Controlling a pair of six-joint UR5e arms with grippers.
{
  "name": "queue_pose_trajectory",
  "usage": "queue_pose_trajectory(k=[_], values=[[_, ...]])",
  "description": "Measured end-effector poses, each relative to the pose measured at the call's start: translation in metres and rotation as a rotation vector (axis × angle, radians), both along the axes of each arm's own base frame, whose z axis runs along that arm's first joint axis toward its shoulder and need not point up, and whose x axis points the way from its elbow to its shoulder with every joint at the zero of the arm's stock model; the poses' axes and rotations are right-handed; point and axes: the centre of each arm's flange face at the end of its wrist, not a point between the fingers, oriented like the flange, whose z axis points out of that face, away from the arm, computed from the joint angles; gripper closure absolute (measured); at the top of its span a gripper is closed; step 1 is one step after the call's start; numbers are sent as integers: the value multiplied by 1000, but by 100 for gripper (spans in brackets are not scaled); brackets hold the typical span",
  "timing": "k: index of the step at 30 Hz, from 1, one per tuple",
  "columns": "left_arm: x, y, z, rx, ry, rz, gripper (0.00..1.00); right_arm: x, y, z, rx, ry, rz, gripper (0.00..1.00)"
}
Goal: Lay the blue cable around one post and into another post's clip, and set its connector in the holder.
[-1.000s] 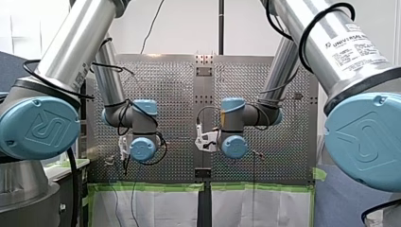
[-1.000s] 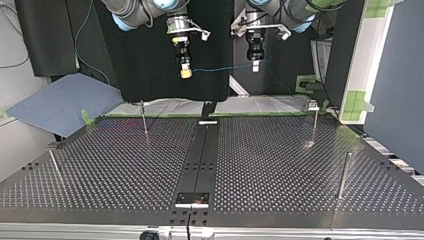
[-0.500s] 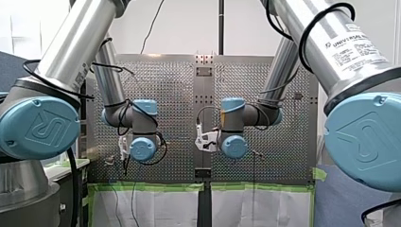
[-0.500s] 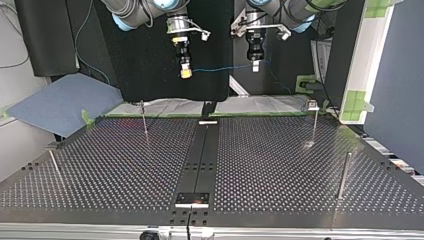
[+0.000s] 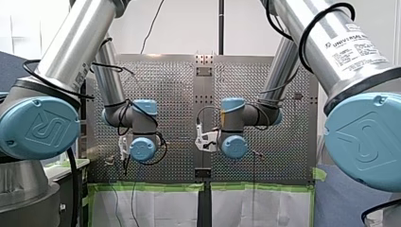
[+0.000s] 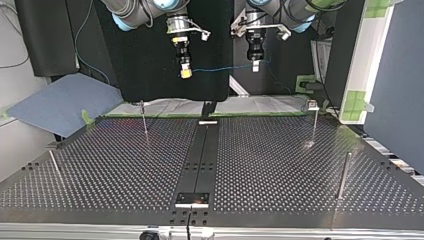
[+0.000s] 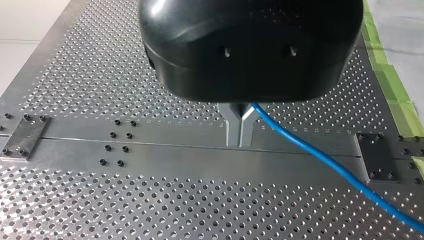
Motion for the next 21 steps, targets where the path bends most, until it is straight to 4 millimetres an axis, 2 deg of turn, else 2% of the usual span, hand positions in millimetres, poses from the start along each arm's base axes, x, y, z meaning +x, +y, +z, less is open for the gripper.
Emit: queue_pose_trajectory(k=[10, 15, 21], values=[[-1, -1, 0, 0, 0, -3, 100, 0, 1, -1, 3, 5, 0, 100], [-1, -1, 0, 0, 0, -3, 100, -3, 15, -9, 36, 42, 15, 100], [-1, -1, 0, 0, 0, -3, 100, -5, 20, -12, 53, 60, 18, 100]])
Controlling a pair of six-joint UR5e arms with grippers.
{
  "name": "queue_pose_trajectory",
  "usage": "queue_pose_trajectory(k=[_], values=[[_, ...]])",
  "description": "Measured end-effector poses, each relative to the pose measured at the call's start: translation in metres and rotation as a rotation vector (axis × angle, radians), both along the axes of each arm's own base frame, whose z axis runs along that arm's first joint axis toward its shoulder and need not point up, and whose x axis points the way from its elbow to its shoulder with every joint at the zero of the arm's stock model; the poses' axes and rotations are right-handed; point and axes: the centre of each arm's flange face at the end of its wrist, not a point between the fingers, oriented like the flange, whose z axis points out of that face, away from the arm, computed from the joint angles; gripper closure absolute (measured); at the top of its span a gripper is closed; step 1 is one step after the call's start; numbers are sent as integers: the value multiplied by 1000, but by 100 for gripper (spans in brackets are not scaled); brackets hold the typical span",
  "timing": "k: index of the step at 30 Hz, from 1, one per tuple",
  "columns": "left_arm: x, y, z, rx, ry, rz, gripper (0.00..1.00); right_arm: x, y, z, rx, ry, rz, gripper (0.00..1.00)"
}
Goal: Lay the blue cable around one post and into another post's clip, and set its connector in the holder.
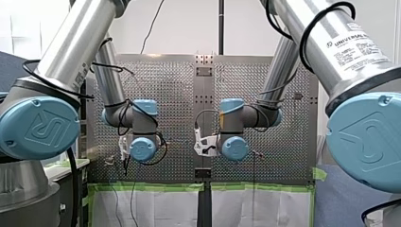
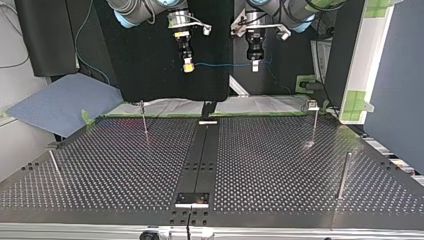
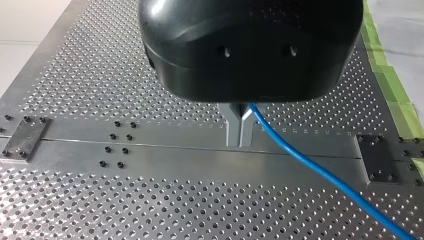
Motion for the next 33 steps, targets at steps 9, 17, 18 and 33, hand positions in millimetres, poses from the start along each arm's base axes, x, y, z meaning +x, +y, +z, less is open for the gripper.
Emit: queue_pose_trajectory(k=[9, 17, 18, 33], values=[[0, 0, 0, 0, 0, 0, 100, 0, 0, 0, 1, 2, 0, 100], [-13, 4, -2, -13, 27, -34, 100, 0, 0, 0, 1, 2, 0, 100], [-14, 4, -3, -15, 30, -41, 100, 0, 0, 0, 2, 2, 0, 100], [-17, 4, -4, -18, 37, -62, 100, 0, 0, 0, 2, 2, 0, 100]])
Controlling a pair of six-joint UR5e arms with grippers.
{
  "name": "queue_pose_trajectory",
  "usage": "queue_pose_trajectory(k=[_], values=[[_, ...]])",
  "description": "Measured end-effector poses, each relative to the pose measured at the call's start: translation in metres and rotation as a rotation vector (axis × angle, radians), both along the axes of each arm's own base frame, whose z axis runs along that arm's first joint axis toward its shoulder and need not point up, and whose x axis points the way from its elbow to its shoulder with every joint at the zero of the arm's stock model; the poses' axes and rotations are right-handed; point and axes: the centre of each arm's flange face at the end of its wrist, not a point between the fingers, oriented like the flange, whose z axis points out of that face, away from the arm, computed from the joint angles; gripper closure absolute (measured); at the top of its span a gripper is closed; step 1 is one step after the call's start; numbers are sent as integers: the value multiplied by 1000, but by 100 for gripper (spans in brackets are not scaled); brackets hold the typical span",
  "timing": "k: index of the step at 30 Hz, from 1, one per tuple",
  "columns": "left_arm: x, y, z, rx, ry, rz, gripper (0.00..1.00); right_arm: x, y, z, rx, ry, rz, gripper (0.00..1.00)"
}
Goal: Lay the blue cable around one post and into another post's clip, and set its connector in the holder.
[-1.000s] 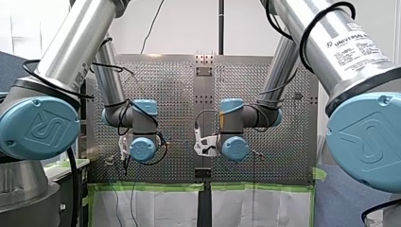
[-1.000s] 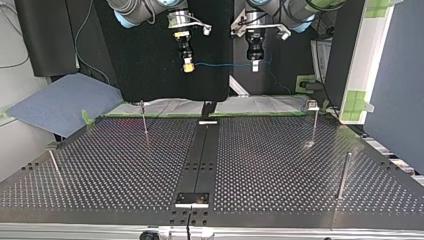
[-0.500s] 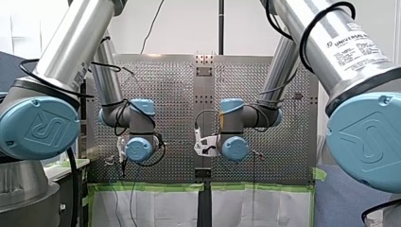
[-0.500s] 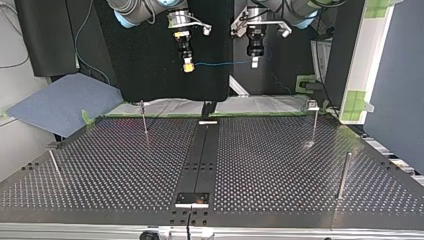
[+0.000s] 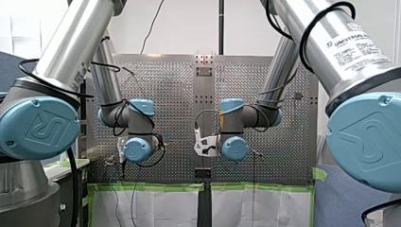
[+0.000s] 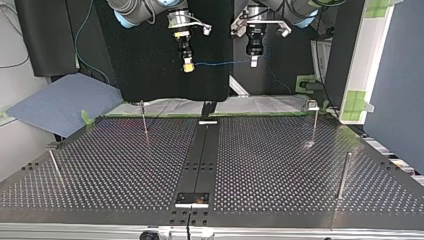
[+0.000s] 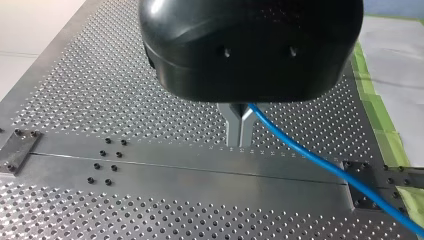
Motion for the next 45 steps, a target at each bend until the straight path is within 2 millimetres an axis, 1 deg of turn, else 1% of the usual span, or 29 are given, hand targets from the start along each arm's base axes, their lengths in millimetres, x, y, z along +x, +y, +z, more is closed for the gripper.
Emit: queue_pose_trajectory(k=[6, 8, 14, 19, 21, 27, 31, 35, 38, 41, 45], values=[[-1, 2, -2, 1, 3, 0, 100, 0, -1, -1, 3, 0, 0, 100], [-2, 3, -1, -3, -1, -1, 100, 2, -4, 3, 6, -11, -2, 100], [-3, 5, 9, -15, -7, 0, 100, 11, -10, 29, 13, -68, -18, 100], [-1, 8, 22, -24, -10, 11, 100, 10, -12, 52, 23, -98, -20, 100], [2, 9, 27, -34, -15, 22, 100, 11, -15, 62, 20, -106, -21, 100], [21, 8, 52, -69, -51, 60, 100, 19, -24, 100, -9, -136, -20, 100], [36, 6, 73, -106, -83, 77, 100, 25, -29, 126, -34, -154, -10, 100], [50, 7, 94, -133, -114, 103, 100, 32, -32, 158, -66, -168, 11, 100], [58, 11, 109, -146, -134, 139, 100, 37, -33, 182, -89, -178, 24, 100], [65, 20, 122, -153, -146, 179, 100, 41, -35, 201, -107, -180, 33, 100], [66, 28, 136, -156, -151, 201, 100, 46, -39, 217, -119, -171, 38, 100]])
